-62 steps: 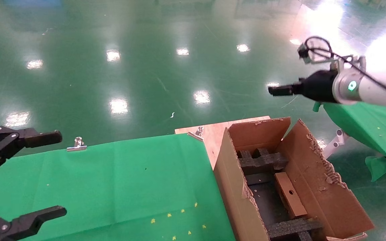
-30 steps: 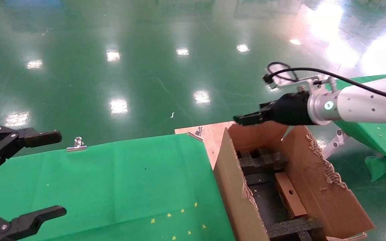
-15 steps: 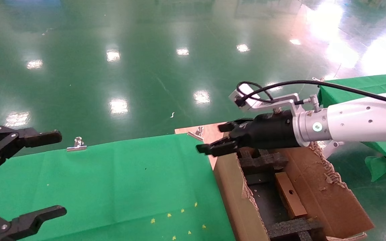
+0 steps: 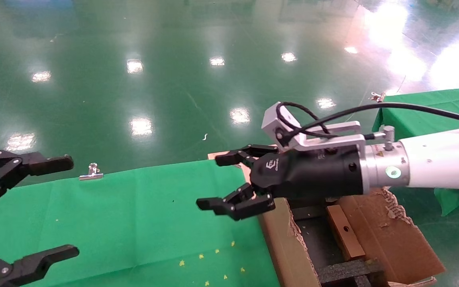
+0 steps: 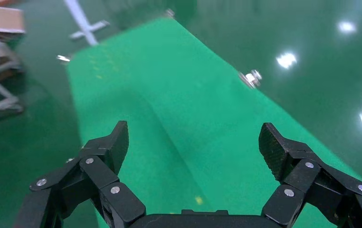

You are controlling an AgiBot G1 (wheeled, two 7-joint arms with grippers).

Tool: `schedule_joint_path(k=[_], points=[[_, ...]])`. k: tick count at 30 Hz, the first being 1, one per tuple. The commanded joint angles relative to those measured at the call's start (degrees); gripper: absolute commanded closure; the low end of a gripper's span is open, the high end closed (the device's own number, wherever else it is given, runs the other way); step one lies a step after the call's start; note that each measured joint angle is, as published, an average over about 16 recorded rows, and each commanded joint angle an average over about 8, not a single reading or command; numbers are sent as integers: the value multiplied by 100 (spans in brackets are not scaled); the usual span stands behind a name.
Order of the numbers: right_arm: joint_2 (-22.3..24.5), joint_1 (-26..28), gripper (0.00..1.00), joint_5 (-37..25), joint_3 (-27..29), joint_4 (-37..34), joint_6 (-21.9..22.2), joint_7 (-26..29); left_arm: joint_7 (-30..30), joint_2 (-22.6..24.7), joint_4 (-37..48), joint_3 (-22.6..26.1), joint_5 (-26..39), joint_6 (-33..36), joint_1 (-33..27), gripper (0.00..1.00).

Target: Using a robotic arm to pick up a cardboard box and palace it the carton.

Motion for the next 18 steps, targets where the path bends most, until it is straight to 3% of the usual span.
schedule_joint_path(k=[1,12,18], points=[[-22,-179,0,207,271,13,-172,-294,0,0,0,0,0,0,0,0],[-136,-1125,0,1305,1706,84,-1081,-1852,1,-1,0,2,-2,-1,0,0],[-170,-1407,0,1633,2141,103,-1348,-2225,2,-2,1,2,-2,-2,1,0]])
